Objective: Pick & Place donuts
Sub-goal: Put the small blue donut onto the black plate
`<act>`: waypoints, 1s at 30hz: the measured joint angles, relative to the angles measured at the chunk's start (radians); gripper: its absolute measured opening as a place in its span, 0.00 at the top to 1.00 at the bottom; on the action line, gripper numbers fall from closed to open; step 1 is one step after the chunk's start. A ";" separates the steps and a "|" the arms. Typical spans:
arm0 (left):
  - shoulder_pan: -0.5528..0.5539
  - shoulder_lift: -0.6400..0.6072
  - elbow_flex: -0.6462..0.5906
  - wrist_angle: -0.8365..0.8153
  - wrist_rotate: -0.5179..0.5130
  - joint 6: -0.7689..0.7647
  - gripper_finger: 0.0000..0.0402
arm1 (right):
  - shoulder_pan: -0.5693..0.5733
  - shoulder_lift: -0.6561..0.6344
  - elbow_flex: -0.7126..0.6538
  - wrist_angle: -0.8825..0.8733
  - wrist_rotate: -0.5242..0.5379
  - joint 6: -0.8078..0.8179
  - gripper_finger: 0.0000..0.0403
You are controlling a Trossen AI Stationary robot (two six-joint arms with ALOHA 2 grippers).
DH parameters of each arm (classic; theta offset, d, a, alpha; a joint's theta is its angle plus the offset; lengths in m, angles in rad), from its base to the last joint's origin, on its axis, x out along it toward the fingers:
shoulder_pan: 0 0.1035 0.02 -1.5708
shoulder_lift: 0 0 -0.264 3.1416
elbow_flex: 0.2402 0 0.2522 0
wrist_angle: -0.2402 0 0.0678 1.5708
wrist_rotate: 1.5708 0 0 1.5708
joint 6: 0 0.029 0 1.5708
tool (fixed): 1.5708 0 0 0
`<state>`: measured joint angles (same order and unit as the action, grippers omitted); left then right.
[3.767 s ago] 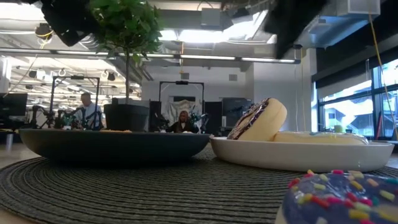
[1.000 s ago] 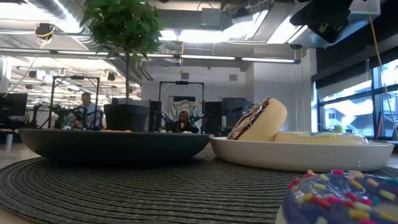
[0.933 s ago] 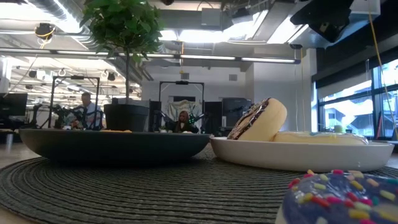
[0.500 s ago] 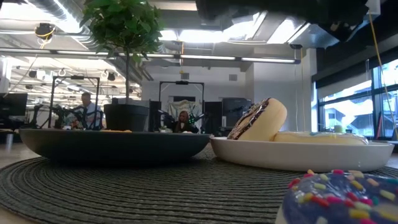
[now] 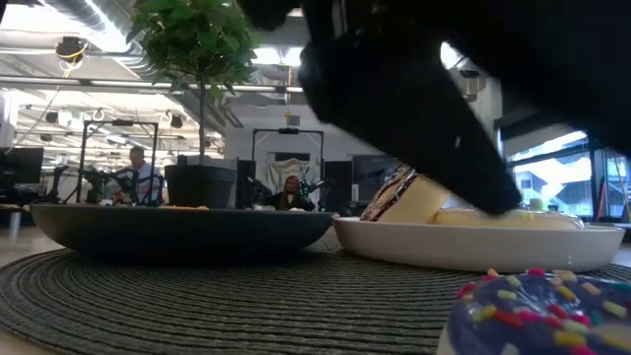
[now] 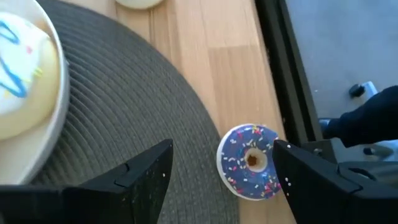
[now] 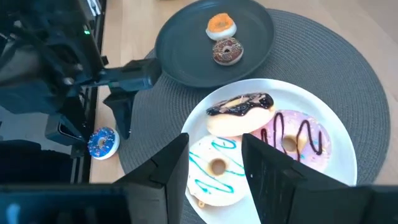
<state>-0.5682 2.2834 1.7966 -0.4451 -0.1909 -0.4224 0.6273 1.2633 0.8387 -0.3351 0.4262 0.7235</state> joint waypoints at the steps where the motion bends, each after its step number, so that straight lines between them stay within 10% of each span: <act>1: 0.000 0.007 0.000 0.000 0.000 -0.010 0.33 | 0.000 0.000 0.000 0.000 0.000 0.000 0.63; 30: 0.008 0.025 -0.005 -0.030 0.061 0.007 0.62 | 0.000 0.000 0.000 0.000 0.002 -0.024 0.63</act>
<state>-0.5602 2.3089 1.7912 -0.4747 -0.1295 -0.4156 0.6273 1.2633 0.8387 -0.3347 0.4278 0.6992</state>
